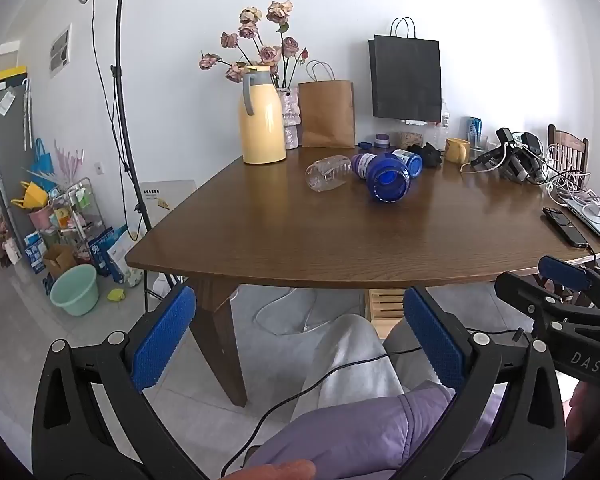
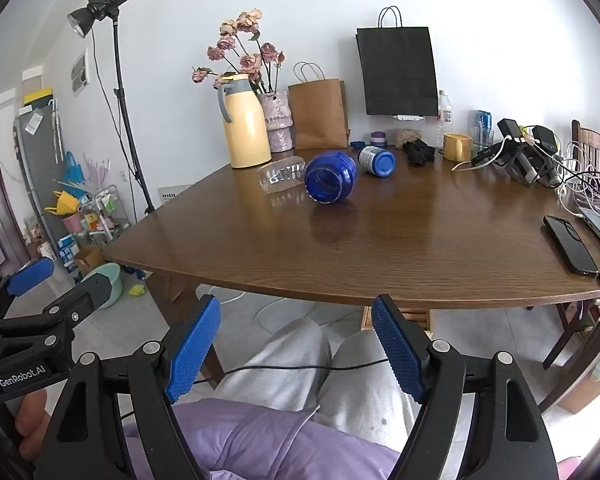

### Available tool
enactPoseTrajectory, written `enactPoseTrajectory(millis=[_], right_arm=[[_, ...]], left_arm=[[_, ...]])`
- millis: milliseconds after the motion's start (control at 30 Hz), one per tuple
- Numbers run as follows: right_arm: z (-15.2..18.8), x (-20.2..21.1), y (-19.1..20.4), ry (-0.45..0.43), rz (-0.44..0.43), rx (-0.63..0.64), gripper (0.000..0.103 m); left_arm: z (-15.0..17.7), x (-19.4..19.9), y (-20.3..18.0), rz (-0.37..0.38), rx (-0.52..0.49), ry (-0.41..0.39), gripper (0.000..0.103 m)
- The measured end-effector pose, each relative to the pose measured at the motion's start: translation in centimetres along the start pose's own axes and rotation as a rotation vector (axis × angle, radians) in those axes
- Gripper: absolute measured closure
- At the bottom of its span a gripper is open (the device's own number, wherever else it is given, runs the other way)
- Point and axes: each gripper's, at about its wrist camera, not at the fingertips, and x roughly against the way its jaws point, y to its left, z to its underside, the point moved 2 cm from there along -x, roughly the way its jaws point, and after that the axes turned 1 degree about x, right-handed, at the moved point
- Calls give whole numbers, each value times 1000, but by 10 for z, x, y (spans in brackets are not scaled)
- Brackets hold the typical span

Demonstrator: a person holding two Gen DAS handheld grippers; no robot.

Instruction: Flip cup upright

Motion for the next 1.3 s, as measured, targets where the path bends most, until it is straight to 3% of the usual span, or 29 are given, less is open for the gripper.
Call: enactPoseTrajectory(millis=[1300], right_arm=[[0,1,0,3,5,4,22]], left_arm=[[0,0,0,0,-2,10,0]])
